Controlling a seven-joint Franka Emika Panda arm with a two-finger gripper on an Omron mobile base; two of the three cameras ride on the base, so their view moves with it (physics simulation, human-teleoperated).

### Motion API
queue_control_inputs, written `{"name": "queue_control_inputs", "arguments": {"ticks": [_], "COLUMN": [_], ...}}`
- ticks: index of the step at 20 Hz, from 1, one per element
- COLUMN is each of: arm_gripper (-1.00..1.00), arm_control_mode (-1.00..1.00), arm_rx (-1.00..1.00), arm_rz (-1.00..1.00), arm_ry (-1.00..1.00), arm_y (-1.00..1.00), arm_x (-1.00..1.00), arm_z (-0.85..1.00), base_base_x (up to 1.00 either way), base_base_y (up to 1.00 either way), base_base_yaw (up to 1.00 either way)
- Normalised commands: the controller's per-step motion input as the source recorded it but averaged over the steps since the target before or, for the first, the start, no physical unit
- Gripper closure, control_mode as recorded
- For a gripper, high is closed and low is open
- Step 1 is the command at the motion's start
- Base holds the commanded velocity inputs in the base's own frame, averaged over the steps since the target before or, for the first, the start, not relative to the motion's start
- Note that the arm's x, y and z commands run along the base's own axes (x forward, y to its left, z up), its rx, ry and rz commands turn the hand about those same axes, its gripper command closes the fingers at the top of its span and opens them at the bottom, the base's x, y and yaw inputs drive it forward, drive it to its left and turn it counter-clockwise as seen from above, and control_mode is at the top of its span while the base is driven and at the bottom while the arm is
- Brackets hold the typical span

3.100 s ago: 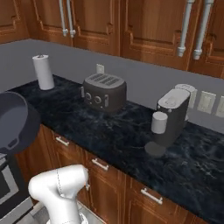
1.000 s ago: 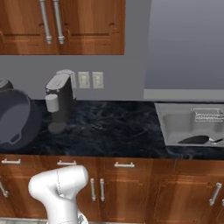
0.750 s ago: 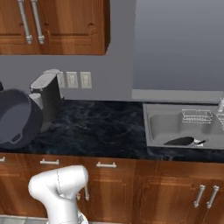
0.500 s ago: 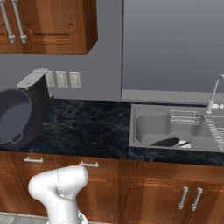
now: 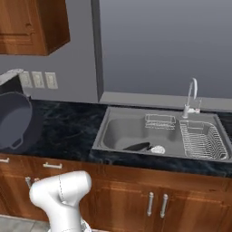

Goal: Move the pot and pan from the stove into the sink.

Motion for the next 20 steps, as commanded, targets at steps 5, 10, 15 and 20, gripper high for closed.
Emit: {"name": "queue_control_inputs", "arguments": {"ticks": [5,10,15,20], "arm_gripper": [1.00,1.00,1.00,1.00], "arm_control_mode": [1.00,1.00,1.00,1.00], "arm_rx": [0.00,0.00,0.00,0.00], "arm_rz": [0.00,0.00,0.00,0.00], "arm_ry": [0.00,0.00,0.00,0.00], "arm_y": [0.00,0.00,0.00,0.00], "arm_x": [0.00,0.00,0.00,0.00], "arm_z": [0.00,0.00,0.00,0.00], "base_base_x": [0.00,0.00,0.00,0.00], "base_base_y": [-0.92,-0.94,-0.82,-0.25], "base_base_yaw": [0.09,0.06,0.02,0.00]}}
